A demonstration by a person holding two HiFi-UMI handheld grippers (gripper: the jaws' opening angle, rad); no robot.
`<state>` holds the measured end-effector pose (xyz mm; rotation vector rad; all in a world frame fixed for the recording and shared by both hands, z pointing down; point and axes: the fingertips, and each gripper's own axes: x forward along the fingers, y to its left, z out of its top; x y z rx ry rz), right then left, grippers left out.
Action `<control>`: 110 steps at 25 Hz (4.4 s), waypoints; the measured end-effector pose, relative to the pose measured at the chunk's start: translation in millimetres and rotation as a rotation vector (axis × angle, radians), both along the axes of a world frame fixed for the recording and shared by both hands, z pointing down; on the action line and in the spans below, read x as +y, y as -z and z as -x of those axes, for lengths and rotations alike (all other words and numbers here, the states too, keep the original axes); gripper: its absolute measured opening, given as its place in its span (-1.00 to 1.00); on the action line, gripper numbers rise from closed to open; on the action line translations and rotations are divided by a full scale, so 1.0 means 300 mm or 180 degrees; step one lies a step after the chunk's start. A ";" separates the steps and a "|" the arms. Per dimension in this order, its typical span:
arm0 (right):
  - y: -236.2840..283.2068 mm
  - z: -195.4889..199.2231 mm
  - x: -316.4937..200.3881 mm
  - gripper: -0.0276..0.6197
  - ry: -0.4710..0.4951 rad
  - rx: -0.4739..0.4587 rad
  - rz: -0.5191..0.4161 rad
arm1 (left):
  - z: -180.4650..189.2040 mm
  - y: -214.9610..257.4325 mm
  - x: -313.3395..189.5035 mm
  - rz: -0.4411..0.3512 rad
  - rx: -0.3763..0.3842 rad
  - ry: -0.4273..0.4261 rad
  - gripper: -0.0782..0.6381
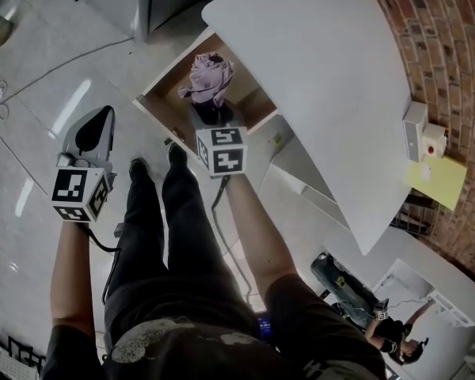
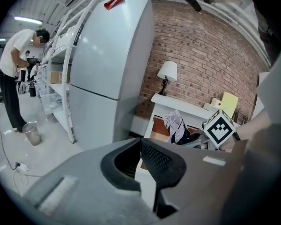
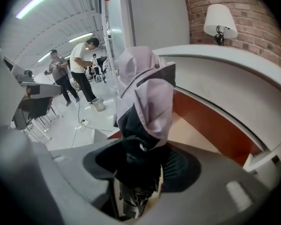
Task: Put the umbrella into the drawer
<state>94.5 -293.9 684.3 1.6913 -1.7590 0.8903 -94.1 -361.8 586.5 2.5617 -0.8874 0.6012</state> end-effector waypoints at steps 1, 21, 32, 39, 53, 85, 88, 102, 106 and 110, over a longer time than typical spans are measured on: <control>-0.025 -0.010 -0.012 -0.17 -0.0007 -0.0014 0.0012 | -0.004 -0.014 -0.005 0.0013 -0.0017 0.0019 -0.75; -0.382 -0.086 -0.059 -0.17 -0.0130 -0.0155 0.0540 | -0.023 -0.161 -0.021 0.0097 -0.0127 0.0249 -0.75; -0.474 -0.101 -0.048 -0.16 -0.0222 -0.0129 0.0726 | -0.049 -0.201 0.022 0.0220 -0.0118 0.0190 -0.75; -0.482 -0.103 -0.037 -0.12 -0.0208 -0.0097 0.0739 | -0.035 -0.211 0.038 0.0226 -0.0151 0.0154 -0.75; -0.413 -0.080 -0.013 0.35 -0.0336 -0.0121 0.0841 | 0.011 -0.148 0.035 0.0190 -0.0099 0.0161 -0.75; 0.536 0.160 -0.004 0.34 -0.0551 -0.0739 -0.0240 | 0.148 0.492 0.098 -0.0375 0.0319 0.0047 -0.75; 0.604 0.172 0.023 0.25 -0.0392 -0.0745 -0.0310 | 0.139 0.538 0.135 -0.0397 0.0338 0.0145 -0.75; 0.924 0.131 0.161 -0.74 0.0317 -0.0590 -0.0909 | 0.035 0.697 0.362 -0.0621 0.0342 0.0625 -0.75; 0.998 0.110 0.221 -0.90 0.0442 -0.0677 -0.1065 | 0.001 0.733 0.445 -0.0710 0.0303 0.0686 -0.75; 1.062 0.120 0.302 -0.90 0.0734 -0.0782 -0.1195 | -0.018 0.781 0.533 -0.0874 0.0269 0.0750 -0.75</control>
